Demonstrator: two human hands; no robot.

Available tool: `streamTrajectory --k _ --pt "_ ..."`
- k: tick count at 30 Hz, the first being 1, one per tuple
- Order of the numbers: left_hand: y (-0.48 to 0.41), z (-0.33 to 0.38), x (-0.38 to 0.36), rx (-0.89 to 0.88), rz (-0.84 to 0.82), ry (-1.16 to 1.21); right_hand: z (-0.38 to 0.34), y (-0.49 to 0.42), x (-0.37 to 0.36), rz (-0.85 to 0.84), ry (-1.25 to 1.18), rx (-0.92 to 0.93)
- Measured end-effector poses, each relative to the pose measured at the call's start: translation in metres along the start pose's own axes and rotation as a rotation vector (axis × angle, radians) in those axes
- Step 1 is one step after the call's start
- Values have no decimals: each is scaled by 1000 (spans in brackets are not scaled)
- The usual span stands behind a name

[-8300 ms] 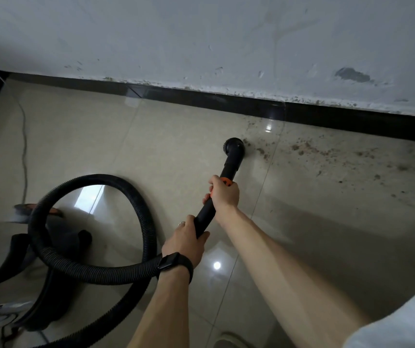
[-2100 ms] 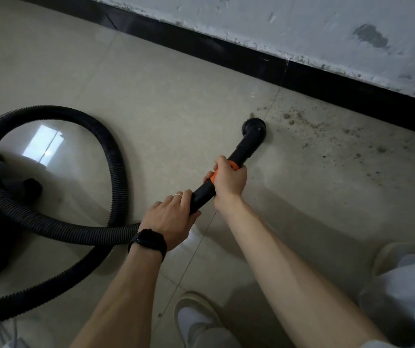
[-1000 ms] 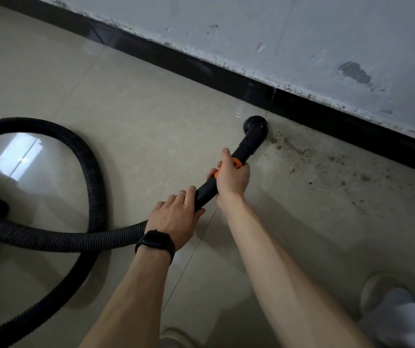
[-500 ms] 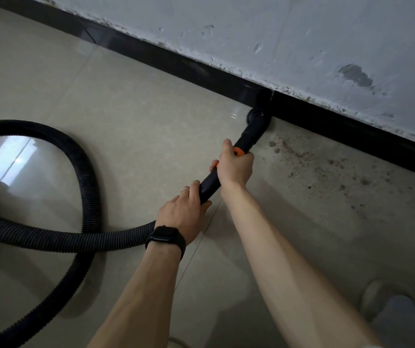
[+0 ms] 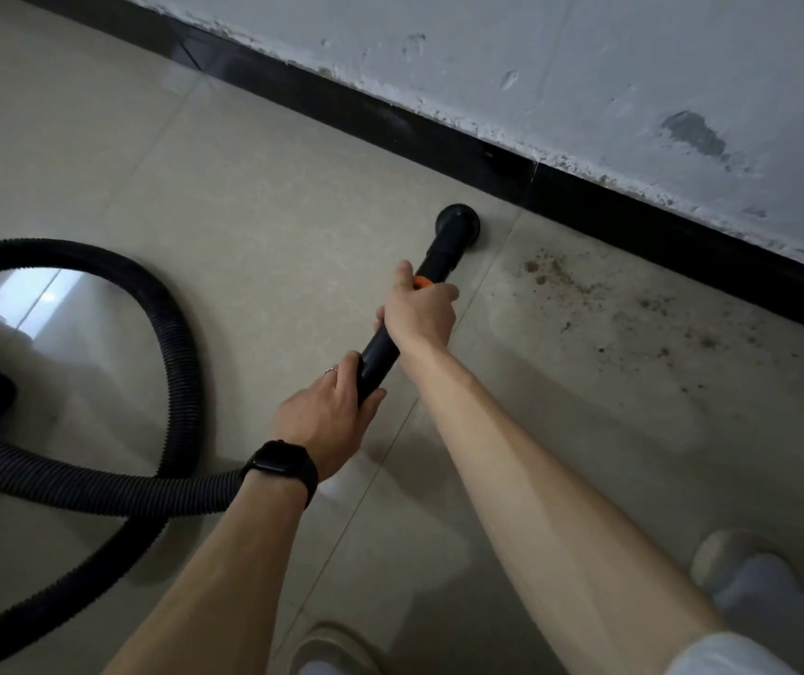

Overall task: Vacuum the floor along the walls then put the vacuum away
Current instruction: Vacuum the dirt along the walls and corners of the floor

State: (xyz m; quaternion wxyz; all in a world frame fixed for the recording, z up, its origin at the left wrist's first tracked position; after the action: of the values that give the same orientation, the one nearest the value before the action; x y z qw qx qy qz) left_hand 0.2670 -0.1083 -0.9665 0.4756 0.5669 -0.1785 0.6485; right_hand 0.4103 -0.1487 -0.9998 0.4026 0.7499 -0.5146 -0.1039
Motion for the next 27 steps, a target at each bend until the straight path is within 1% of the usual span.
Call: streamTrajectory --k 4,7,11,16,19,21,25,27 --pt "39 -21 -2 -114 -83 -91 46 44 -3 -35 -184 -56" --pt "69 -30 0 -246 -75 -146 78 73 -2 -59 -363 -103" --pt "98 -26 -10 -464 2 -184 117 98 17 27 -453 -145" --pt "103 3 -30 -633 26 -170 146 103 55 151 -535 -193" --pt "101 16 -34 -681 18 -173 151 102 73 178 -595 -220" --pt "102 18 -34 -683 5 -161 152 102 80 173 -622 -234" --pt "119 -1 -36 -637 -67 -174 156 113 68 167 -487 -242" --pt "130 -19 -35 -591 -99 -192 161 122 52 128 -430 -246"
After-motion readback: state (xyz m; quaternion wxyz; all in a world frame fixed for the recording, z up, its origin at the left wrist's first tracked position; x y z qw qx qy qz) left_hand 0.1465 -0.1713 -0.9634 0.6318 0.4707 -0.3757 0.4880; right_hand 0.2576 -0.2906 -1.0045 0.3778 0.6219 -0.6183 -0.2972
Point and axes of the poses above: each hand's wrist, its own y-axis away from the middle knuckle, its own x-axis out of the back of the hand, z = x × y, the point moved 5 cm from there along -y, towards the middle knuckle, and after that the axes turned 9 degrees about y, right-handed, at the moved point
